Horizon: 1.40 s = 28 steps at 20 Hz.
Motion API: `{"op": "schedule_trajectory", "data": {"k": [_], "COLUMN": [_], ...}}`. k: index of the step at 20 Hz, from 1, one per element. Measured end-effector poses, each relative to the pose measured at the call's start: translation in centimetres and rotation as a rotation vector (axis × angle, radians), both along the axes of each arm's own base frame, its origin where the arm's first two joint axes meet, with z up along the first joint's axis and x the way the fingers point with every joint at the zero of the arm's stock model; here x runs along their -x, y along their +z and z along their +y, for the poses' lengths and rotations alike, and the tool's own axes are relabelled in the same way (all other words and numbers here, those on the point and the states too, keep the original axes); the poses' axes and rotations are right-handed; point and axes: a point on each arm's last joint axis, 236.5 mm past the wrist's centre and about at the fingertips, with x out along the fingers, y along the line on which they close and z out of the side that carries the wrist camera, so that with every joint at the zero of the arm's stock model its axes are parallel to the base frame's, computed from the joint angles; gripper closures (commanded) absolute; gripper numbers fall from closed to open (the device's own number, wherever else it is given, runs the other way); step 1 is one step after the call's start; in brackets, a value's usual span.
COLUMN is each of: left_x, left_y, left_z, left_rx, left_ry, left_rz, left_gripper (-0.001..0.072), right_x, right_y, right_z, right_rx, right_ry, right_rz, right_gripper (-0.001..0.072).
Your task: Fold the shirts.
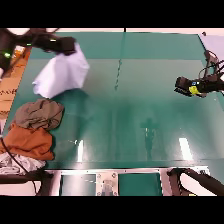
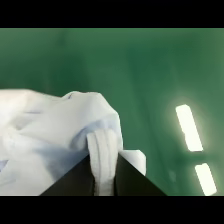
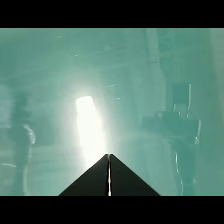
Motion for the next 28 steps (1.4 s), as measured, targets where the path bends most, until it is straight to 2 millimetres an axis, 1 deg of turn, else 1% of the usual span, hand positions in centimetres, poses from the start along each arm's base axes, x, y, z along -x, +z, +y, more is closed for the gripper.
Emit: {"op": "schedule_trajectory", "data": {"k": [1,2,3,4,5,6,7,8,9,10,11,12,13,14,16,18,19,21,22,23,24,27,28], "left_x": [1.3,2.8,4.4,6.0,7.8,9.3,10.4,11.0,11.4,11.2,10.6,9.8,8.9,7.8,5.9,4.4,3.8,2.9,2.5,2.1,1.8,0.8,0.9], "left_y": [-0.3,-1.1,-2.1,-3.3,-4.6,-5.8,-6.8,-7.4,-7.7,-7.7,-7.8,-7.8,-7.8,-8.0,-9.2,-11.0,-12.1,-14.4,-15.7,-16.7,-17.7,-20.5,-21.5], "left_z": [-3.1,-6.3,-9.4,-12.0,-14.6,-16.5,-17.7,-18.2,-18.2,-17.4,-16.0,-14.3,-12.1,-9.7,-4.2,0.9,3.1,6.2,7.1,7.4,7.1,4.5,3.7], "left_rx": [0.012,0.020,0.029,0.037,0.043,0.048,0.044,0.040,0.030,0.018,-0.005,-0.029,-0.053,-0.082,-0.141,-0.175,-0.187,-0.189,-0.190,-0.181,-0.162,-0.069,-0.050], "left_ry": [-0.060,-0.123,-0.183,-0.233,-0.285,-0.324,-0.353,-0.370,-0.381,-0.378,-0.362,-0.342,-0.311,-0.272,-0.180,-0.083,-0.042,0.018,0.031,0.032,0.024,-0.024,-0.043], "left_rz": [0.010,0.028,0.050,0.078,0.113,0.146,0.170,0.190,0.207,0.219,0.227,0.238,0.251,0.262,0.303,0.350,0.374,0.410,0.427,0.433,0.439,0.452,0.465], "left_gripper": [0.0683,0.0651,0.0305,0.0010,-0.0005,-0.0006,-0.0006,-0.0006,-0.0006,-0.0006,-0.0006,-0.0006,-0.0006,-0.0006,-0.0005,-0.0006,-0.0006,-0.0005,-0.0005,-0.0005,-0.0005,-0.0005,-0.0003], "right_x": [0.0,0.1,0.2,0.2,0.3,0.3,0.4,0.6,0.9,1.3,1.8,2.4,3.1,4.0,6.1,8.3,9.4,10.9,11.3,11.3,11.1,10.1,9.7], "right_y": [0.2,0.4,0.4,0.5,0.6,0.6,0.6,0.5,0.4,0.2,-0.3,-1.1,-2.1,-3.5,-6.5,-9.1,-10.1,-11.4,-11.7,-12.0,-12.3,-13.4,-13.9], "right_z": [-0.2,-0.4,-0.6,-0.7,-1.0,-1.2,-1.5,-1.8,-2.1,-2.2,-2.1,-1.8,-1.1,0.1,3.6,7.9,9.9,13.4,15.0,16.2,17.0,18.8,19.2], "right_rx": [0.001,0.001,0.001,0.001,0.000,-0.001,-0.001,-0.003,-0.005,-0.008,-0.017,-0.033,-0.055,-0.087,-0.159,-0.225,-0.251,-0.281,-0.289,-0.290,-0.290,-0.288,-0.288], "right_ry": [-0.004,-0.007,-0.010,-0.013,-0.019,-0.026,-0.033,-0.041,-0.047,-0.051,-0.051,-0.050,-0.043,-0.027,0.029,0.110,0.151,0.228,0.261,0.287,0.303,0.324,0.329], "right_rz": [-0.001,0.000,0.002,0.002,0.004,0.004,0.009,0.017,0.029,0.045,0.070,0.100,0.130,0.171,0.252,0.308,0.329,0.339,0.330,0.315,0.301,0.291,0.296], "right_gripper": [0.0697,0.0696,0.0696,0.0691,0.0549,0.0320,0.0199,0.0200,0.0200,0.0199,0.0199,0.0199,0.0199,0.0199,0.0199,0.0199,0.0199,0.0199,0.0199,0.0200,0.0205,0.0213,0.0256]}}
